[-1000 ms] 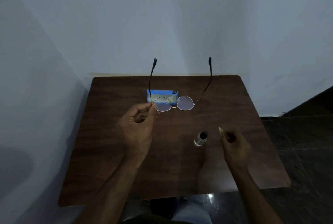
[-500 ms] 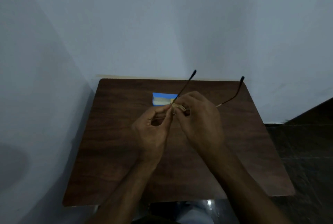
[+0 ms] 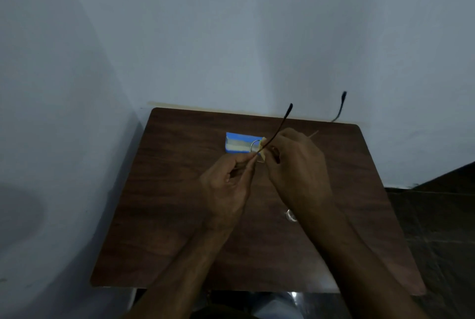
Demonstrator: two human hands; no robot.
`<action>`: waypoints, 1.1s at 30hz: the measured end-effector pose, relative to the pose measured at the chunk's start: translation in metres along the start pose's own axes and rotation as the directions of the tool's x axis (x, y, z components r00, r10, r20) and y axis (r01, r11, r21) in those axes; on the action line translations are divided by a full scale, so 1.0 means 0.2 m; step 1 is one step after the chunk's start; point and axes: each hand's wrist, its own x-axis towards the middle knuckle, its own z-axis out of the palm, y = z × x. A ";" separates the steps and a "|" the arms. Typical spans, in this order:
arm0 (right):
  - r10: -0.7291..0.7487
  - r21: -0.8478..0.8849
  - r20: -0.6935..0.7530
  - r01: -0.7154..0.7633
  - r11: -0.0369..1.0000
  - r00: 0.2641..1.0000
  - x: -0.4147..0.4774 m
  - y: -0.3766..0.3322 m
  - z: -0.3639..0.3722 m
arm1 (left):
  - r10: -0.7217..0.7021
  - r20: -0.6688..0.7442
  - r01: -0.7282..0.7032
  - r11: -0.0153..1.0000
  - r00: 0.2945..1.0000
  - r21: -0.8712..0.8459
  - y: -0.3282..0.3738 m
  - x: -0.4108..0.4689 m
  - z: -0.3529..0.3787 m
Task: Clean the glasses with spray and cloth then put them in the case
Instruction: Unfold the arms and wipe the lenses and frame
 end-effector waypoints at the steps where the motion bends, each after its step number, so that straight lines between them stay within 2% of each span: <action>1: -0.017 0.015 -0.011 0.017 1.000 1.000 0.01 -0.01 0.01 | 0.010 0.001 -0.010 1.000 1.000 0.006 0.00 0.01 0.00; 5: -0.035 0.202 0.043 0.026 0.979 0.998 0.02 0.00 0.01 | 0.047 0.005 -0.047 0.998 0.999 0.042 -0.02 0.04 -0.01; 7: -0.055 0.150 0.043 0.048 0.988 0.998 0.02 0.01 0.01 | 0.057 0.015 -0.058 0.998 0.998 0.036 -0.03 0.04 -0.02; 10: -0.076 -0.003 -0.043 0.075 0.997 0.996 0.05 0.02 0.02 | 0.096 0.039 -0.098 0.994 0.995 0.048 -0.02 0.03 0.00; 11: -0.076 0.015 -0.052 0.077 0.997 0.996 0.06 0.03 0.03 | 0.112 0.049 -0.115 0.992 0.992 0.052 -0.02 0.03 0.01; 15: -0.108 0.278 0.021 0.098 0.956 0.994 0.08 0.06 0.04 | 0.175 0.096 -0.184 0.979 0.980 0.086 -0.04 0.04 -0.01; 19: -0.131 0.161 -0.039 0.135 0.978 0.991 0.11 0.10 0.03 | 0.239 0.138 -0.257 0.958 0.961 0.129 -0.05 0.03 -0.02; 24: -0.136 0.316 0.067 0.109 0.942 0.988 0.11 0.08 0.01 | 0.299 0.160 -0.322 0.936 0.941 0.141 -0.07 0.04 -0.02; 28: -0.082 0.232 0.106 0.056 0.971 0.991 0.13 0.14 0.03 | 0.342 0.158 -0.365 0.918 0.926 0.155 -0.07 0.03 -0.02; 33: -0.118 0.263 0.122 0.083 0.961 0.986 0.10 0.12 0.03 | 0.239 0.177 -0.267 0.950 0.955 0.161 -0.13 -0.02 0.02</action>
